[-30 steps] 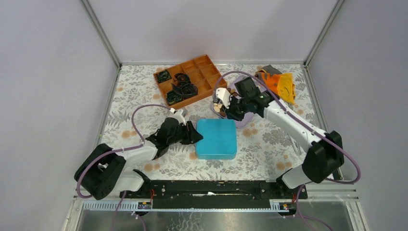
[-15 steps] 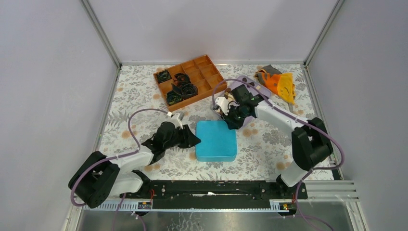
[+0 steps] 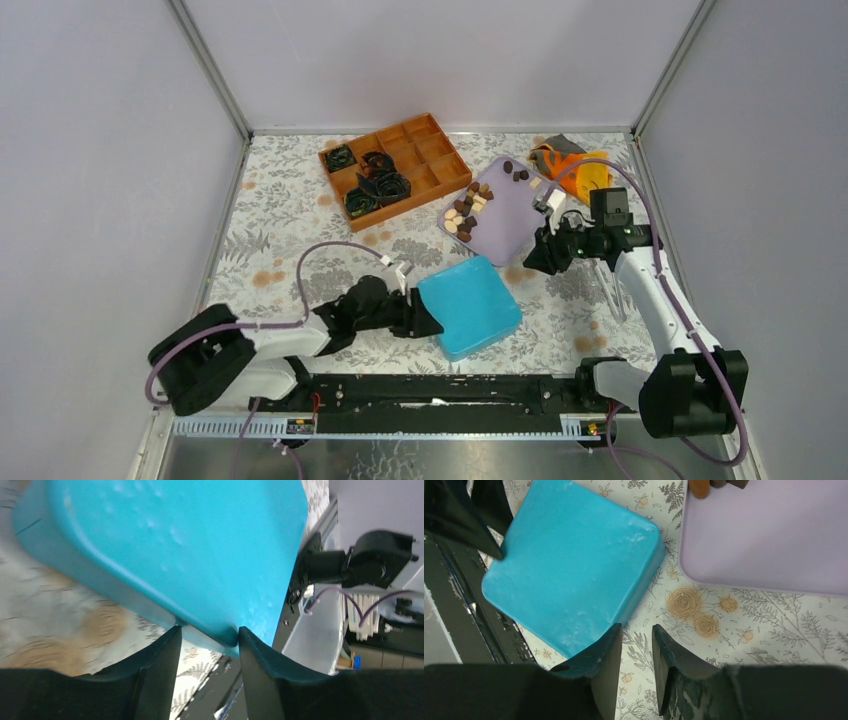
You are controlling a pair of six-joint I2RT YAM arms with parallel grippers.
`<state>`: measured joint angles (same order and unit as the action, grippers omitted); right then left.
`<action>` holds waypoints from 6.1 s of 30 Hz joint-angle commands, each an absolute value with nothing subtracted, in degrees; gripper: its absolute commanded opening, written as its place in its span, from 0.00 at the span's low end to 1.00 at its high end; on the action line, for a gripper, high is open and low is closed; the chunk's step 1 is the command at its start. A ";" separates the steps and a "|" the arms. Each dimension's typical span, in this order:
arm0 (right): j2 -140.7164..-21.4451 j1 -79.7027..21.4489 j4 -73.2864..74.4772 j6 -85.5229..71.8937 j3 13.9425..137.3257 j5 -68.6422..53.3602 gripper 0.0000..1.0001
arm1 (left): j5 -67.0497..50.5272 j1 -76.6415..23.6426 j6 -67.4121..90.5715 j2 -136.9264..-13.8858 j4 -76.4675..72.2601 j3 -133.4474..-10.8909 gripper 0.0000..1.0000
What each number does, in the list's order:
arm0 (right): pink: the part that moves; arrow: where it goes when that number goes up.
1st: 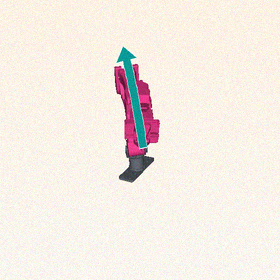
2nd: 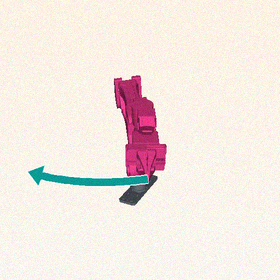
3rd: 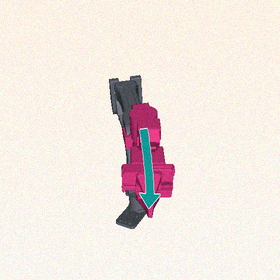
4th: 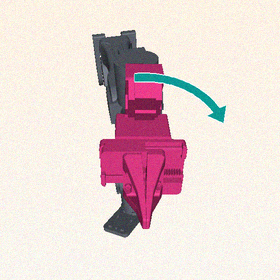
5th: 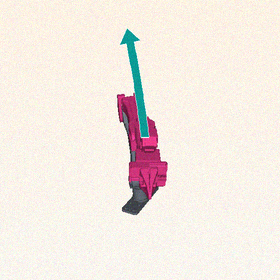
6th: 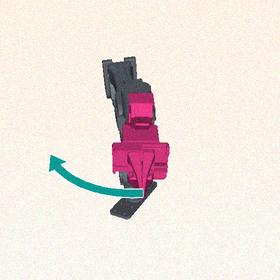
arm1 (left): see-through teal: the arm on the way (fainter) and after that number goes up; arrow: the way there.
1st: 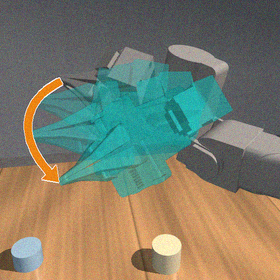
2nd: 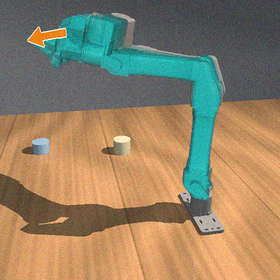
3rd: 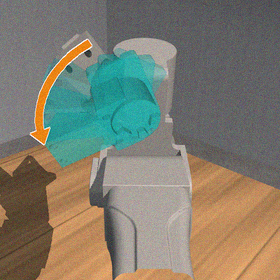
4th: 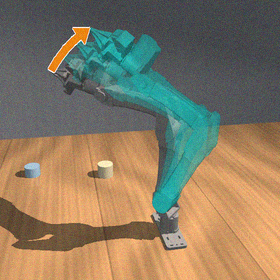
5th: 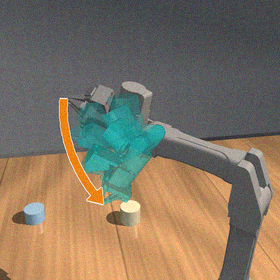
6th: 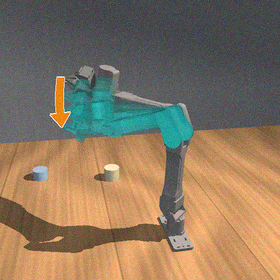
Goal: Pack the chocolate
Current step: Close the box lid on the packing box, then reset both arms
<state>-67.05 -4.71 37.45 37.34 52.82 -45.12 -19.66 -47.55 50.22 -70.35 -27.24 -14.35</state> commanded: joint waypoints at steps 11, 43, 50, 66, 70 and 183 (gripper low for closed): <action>-62.91 4.32 35.81 36.18 49.35 -48.42 0.51 | 1.35 -56.02 40.97 -59.96 -8.55 -26.46 0.70; -39.63 8.17 33.59 -5.29 82.57 -18.19 1.00 | 2.14 -39.17 19.09 -45.78 30.77 -72.73 0.99; -39.19 8.23 33.49 -6.99 82.48 -15.30 1.00 | 2.45 -39.18 18.63 -43.03 31.34 -71.30 0.99; -38.67 8.31 32.78 -5.09 78.46 -18.13 1.00 | 2.65 -39.18 18.19 -40.59 30.27 -66.99 0.99; -38.84 8.35 32.78 -5.31 78.31 -18.51 1.00 | 2.34 -39.18 18.28 -40.18 29.74 -66.11 0.99; -37.96 9.58 30.85 -0.70 68.47 -36.12 1.00 | -0.32 -39.20 20.70 -32.24 22.02 -50.19 0.99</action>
